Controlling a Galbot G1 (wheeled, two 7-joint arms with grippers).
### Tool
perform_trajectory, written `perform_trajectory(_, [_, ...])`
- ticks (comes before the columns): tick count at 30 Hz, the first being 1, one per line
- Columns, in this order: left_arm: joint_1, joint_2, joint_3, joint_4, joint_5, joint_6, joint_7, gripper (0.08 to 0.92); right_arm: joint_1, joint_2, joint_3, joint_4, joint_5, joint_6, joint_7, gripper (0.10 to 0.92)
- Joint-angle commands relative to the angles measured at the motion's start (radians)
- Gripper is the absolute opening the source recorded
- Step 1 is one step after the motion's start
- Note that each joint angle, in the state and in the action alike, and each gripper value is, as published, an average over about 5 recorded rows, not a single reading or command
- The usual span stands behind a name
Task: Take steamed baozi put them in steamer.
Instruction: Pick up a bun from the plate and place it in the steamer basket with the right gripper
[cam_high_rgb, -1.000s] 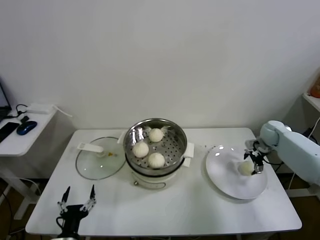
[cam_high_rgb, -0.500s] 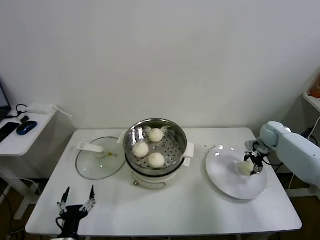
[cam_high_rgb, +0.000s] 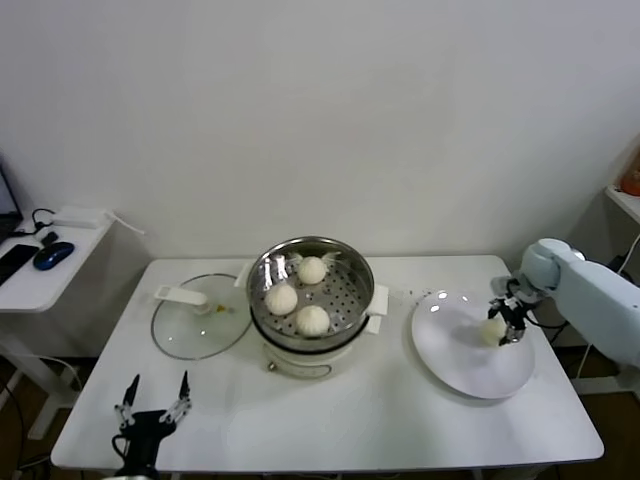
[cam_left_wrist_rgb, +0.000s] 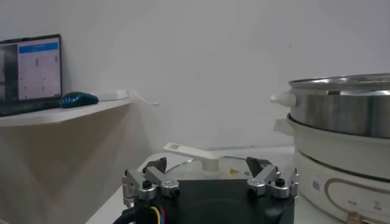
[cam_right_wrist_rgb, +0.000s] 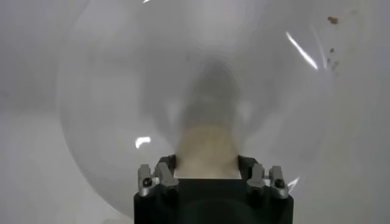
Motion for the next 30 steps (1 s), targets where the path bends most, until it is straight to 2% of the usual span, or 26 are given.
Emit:
perform_trajectory(1, [-0.003, -0.003, 0.003, -0.011, 0.003, -0.004, 0.002, 0.823, 0.345, -0.011, -0.359, 0.133, 0.383, -0.128, 0.014, 0.670])
perform_trajectory(7, [-0.017, -0.003, 0.006, -0.029, 0.023, -0.015, 0.004, 0.823, 0.640, 0.045, -0.646, 0.244, 0.676, -0.200, 0.041, 0.670])
perform_trajectory(14, [-0.020, -0.008, 0.020, -0.040, 0.035, -0.030, 0.004, 0.823, 0.820, 0.181, -0.821, 0.287, 0.888, -0.244, 0.060, 0.670])
perform_trajectory(20, [-0.016, -0.008, 0.025, -0.049, 0.037, -0.033, 0.004, 0.823, 0.836, 0.306, -0.848, 0.279, 0.987, -0.265, 0.076, 0.670])
perform_trajectory(30, [-0.021, -0.013, 0.022, -0.056, 0.044, -0.017, 0.002, 0.823, 0.750, 0.504, -0.809, 0.208, 1.022, -0.280, 0.101, 0.670])
